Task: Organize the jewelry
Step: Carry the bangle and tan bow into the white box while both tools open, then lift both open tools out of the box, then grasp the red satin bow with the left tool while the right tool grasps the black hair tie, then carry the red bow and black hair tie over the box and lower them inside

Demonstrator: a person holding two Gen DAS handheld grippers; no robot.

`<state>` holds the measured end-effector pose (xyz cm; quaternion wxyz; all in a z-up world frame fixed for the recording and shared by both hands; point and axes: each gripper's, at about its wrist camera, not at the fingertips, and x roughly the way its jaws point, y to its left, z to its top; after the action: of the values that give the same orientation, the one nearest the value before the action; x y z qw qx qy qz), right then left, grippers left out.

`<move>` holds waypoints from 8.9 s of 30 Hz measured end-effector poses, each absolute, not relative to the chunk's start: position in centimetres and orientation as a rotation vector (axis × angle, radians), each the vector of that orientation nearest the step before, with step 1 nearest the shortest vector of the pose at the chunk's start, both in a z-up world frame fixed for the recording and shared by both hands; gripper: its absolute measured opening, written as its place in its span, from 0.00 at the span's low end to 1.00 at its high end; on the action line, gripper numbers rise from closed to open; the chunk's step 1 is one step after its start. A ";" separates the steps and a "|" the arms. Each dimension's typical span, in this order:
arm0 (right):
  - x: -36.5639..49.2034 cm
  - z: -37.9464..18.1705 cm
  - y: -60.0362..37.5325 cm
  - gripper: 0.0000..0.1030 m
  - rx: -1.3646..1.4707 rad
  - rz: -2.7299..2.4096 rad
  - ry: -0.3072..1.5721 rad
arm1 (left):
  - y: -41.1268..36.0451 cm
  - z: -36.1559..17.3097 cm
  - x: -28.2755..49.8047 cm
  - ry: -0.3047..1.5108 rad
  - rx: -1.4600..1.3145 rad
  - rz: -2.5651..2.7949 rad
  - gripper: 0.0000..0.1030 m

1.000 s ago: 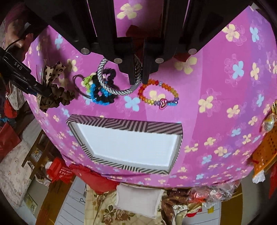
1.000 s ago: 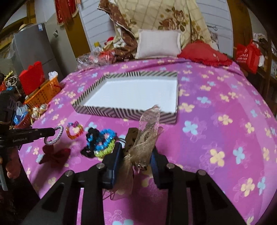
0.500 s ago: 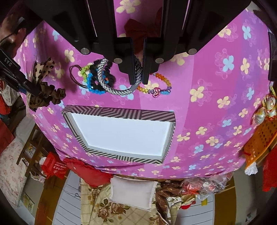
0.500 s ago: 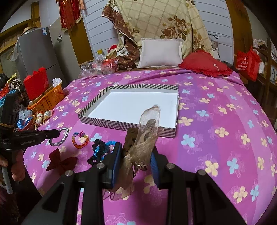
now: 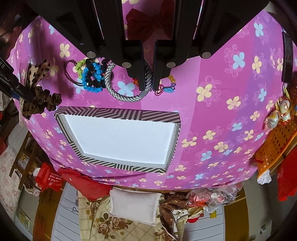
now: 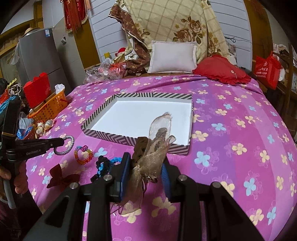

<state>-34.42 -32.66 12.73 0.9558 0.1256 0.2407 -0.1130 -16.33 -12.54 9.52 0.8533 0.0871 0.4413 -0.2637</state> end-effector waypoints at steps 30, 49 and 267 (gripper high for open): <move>-25.7 15.3 -37.2 0.31 0.284 -0.198 0.472 | -16.9 9.4 -5.9 0.963 0.113 -0.514 0.00; -20.0 9.4 -42.6 0.35 0.297 -0.306 0.638 | -19.0 3.4 -1.3 1.053 0.153 -0.398 0.00; -19.9 12.8 -38.0 0.09 0.336 -0.092 0.522 | -20.2 8.2 -7.5 0.969 0.060 -0.660 0.00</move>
<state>-19.90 -37.97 12.84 0.9512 0.1651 0.2567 -0.0451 -7.48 -20.21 8.21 0.8325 0.0284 0.4573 -0.3115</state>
